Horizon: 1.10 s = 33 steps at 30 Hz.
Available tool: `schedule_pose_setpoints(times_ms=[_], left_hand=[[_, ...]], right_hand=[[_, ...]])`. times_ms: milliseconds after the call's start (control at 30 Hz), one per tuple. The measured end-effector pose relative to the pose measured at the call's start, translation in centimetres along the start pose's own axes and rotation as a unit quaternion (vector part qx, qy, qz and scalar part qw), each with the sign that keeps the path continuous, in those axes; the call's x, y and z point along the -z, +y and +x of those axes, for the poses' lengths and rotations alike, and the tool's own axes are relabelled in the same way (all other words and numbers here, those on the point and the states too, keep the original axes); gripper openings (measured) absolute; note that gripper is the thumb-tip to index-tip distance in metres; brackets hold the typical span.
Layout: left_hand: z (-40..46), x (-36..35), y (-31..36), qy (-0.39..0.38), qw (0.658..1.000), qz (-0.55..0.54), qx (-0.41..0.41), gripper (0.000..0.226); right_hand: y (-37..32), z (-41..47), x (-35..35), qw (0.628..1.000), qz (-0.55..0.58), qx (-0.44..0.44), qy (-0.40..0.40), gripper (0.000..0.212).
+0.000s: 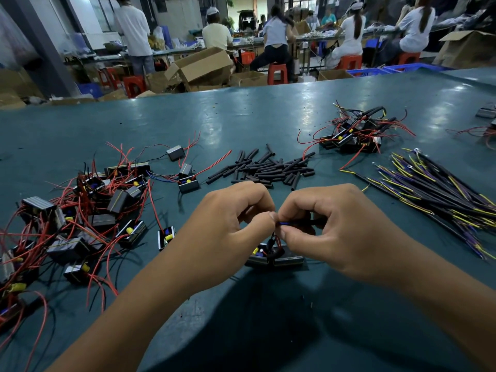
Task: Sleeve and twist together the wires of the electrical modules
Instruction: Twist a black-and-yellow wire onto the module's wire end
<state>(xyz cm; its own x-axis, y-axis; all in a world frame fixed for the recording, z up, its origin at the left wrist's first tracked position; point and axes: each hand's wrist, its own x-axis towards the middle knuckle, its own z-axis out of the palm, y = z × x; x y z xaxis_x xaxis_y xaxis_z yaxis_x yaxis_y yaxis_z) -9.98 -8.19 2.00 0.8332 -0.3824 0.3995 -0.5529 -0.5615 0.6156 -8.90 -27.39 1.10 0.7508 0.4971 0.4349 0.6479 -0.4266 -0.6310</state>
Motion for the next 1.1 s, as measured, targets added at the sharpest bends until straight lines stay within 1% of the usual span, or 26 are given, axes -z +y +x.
schedule_pose_setpoints(times_ms=[133,200,267,333,400,433,467,500,533,567,600,633,700,767,833,933,1100], left_hand=[[0.1,0.2,0.0,-0.024,0.999,-0.027,0.038,0.016],[0.2,0.2,0.0,-0.035,0.995,-0.06,0.078,0.019],[0.2,0.2,0.0,-0.044,0.984,-0.107,0.137,0.021],[0.1,0.2,0.0,-0.056,0.957,-0.192,0.209,0.019],[0.1,0.1,0.0,-0.088,0.914,-0.292,0.267,0.022],[0.1,0.0,-0.1,-0.101,0.897,-0.326,0.282,0.023],[0.1,0.0,-0.1,-0.105,0.89,-0.34,0.284,0.022],[0.1,0.0,-0.3,-0.101,0.9,-0.329,0.268,0.02],[0.1,0.1,-0.6,-0.088,0.925,-0.289,0.228,0.017],[0.1,0.3,-1.0,-0.071,0.958,-0.225,0.166,0.014],[0.1,0.7,-1.3,-0.058,0.982,-0.154,0.091,0.01],[0.1,1.0,-1.6,-0.053,0.995,-0.084,0.021,0.01],[0.1,1.4,-2.1,-0.055,0.995,0.019,-0.081,0.016],[0.3,1.5,-2.3,-0.04,0.99,0.056,-0.124,0.013],[0.4,1.4,-2.5,-0.015,0.984,0.079,-0.158,0.01],[0.4,1.6,-2.7,0.007,0.972,0.126,-0.2,0.012],[0.5,1.8,-2.8,-0.001,0.966,0.137,-0.221,0.018]], right_hand=[[-0.1,0.1,-0.1,1.0,0.011,0.001,-0.014,0.007],[-0.2,0.0,0.0,1.0,0.017,0.001,-0.018,0.006],[-0.2,0.0,0.0,0.999,0.023,0.002,-0.023,0.006],[-0.2,-0.1,0.1,0.999,0.028,0.003,-0.029,0.01],[-0.3,0.0,0.1,0.999,0.03,0.004,-0.032,0.012],[-0.3,0.0,0.1,0.999,0.032,0.005,-0.033,0.012],[-0.2,0.0,0.2,0.999,0.034,0.006,-0.033,0.011],[-0.1,0.0,0.2,0.999,0.034,0.005,-0.032,0.009],[0.1,0.0,0.3,0.999,0.034,0.003,-0.029,0.008],[0.2,0.0,0.4,0.999,0.034,-0.001,-0.026,0.007],[0.4,0.0,0.5,0.999,0.035,-0.003,-0.024,0.006],[0.6,0.0,0.6,0.999,0.037,-0.005,-0.023,0.006],[0.8,0.0,0.7,0.999,0.043,-0.003,-0.025,0.007],[0.9,0.0,0.7,0.998,0.047,-0.001,-0.031,0.007],[1.0,0.0,0.6,0.998,0.051,-0.001,-0.037,0.006],[1.0,0.0,0.6,0.998,0.054,0.0,-0.041,0.006],[1.1,0.0,0.7,0.998,0.055,0.002,-0.042,0.006]])
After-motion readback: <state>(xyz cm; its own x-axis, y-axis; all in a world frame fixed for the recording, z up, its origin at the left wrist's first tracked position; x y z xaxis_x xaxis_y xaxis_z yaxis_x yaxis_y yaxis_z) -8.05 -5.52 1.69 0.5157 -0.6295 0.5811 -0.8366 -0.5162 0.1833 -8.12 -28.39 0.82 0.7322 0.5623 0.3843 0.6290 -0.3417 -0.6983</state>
